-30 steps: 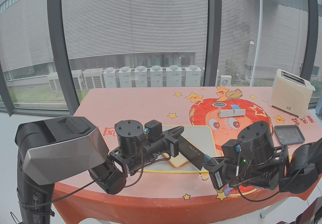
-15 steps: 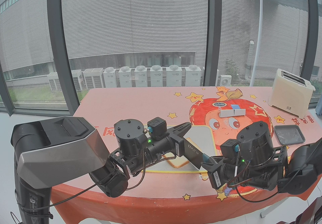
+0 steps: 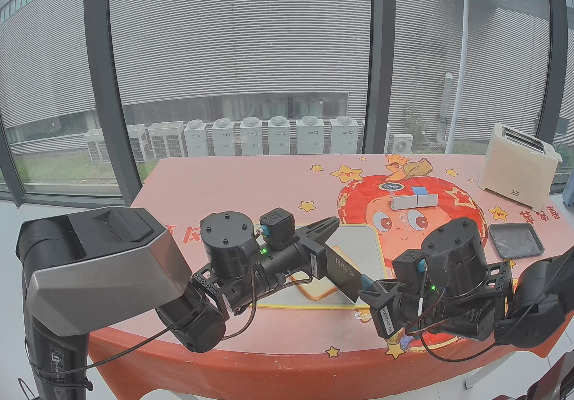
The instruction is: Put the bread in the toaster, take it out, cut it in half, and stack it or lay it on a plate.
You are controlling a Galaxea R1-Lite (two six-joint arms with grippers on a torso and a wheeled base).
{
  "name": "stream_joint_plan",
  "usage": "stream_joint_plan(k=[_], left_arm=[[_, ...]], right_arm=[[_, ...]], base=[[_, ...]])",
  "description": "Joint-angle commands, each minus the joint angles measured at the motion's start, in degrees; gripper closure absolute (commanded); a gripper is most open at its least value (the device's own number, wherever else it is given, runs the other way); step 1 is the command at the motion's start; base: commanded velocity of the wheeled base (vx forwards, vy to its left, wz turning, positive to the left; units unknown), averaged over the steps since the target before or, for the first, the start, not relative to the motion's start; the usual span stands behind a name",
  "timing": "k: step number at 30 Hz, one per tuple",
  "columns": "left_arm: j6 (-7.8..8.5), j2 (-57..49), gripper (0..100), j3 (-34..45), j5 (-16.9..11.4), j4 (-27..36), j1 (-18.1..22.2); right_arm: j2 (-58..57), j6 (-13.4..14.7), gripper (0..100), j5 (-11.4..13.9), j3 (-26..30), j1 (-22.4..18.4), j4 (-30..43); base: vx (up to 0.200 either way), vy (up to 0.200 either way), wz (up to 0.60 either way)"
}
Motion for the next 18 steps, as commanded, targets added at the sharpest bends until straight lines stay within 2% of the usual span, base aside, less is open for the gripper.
stream_joint_plan(k=[1, 18], left_arm=[[-0.01, -1.31, 100, 0.27, 0.01, 0.04, 0.06], [-0.01, -1.4, 100, 0.36, 0.27, -0.05, 0.32]], right_arm=[[0.05, -0.01, 100, -0.1, -0.01, 0.17, 0.01], [-0.3, -0.01, 100, -0.1, -0.28, -0.97, -0.08]], base=[[0.0, 0.0, 0.0], [0.0, 0.0, 0.0]])
